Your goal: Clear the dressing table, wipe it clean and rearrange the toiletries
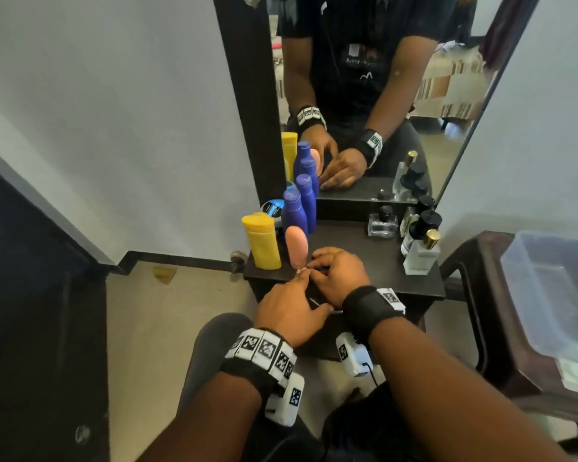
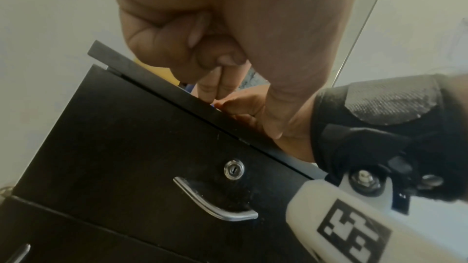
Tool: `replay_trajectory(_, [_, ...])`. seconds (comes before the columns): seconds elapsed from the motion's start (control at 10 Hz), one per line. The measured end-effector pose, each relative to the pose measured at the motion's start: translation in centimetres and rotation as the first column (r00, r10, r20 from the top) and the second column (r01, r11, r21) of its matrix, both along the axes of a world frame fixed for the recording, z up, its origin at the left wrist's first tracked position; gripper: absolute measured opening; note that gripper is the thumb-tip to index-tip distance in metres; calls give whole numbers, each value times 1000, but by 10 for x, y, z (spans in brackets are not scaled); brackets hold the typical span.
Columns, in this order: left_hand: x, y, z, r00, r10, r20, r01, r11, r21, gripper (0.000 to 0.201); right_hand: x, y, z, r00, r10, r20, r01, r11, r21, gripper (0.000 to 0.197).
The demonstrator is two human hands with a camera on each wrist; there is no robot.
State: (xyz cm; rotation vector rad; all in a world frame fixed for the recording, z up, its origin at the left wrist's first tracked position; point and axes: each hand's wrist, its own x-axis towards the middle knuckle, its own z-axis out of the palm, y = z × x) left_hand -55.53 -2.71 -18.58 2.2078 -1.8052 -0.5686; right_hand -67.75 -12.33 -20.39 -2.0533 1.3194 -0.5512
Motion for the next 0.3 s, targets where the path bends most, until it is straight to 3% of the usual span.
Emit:
replay_trajectory(0.1, [6, -6, 0, 999, -38, -9, 38, 999, 36, 83, -2, -1, 7, 999, 39, 18, -39, 998, 41, 9])
replay_trajectory(0.2, [6, -9, 8, 996, -81, 27, 79, 994, 69, 85, -5, -6, 4, 999, 41, 20, -42, 996, 83, 25])
replay_trajectory(0.3, [4, -11, 12, 969, -211, 125, 190, 968, 166, 90, -6, -9, 1, 998, 20, 59, -30, 987, 160, 20])
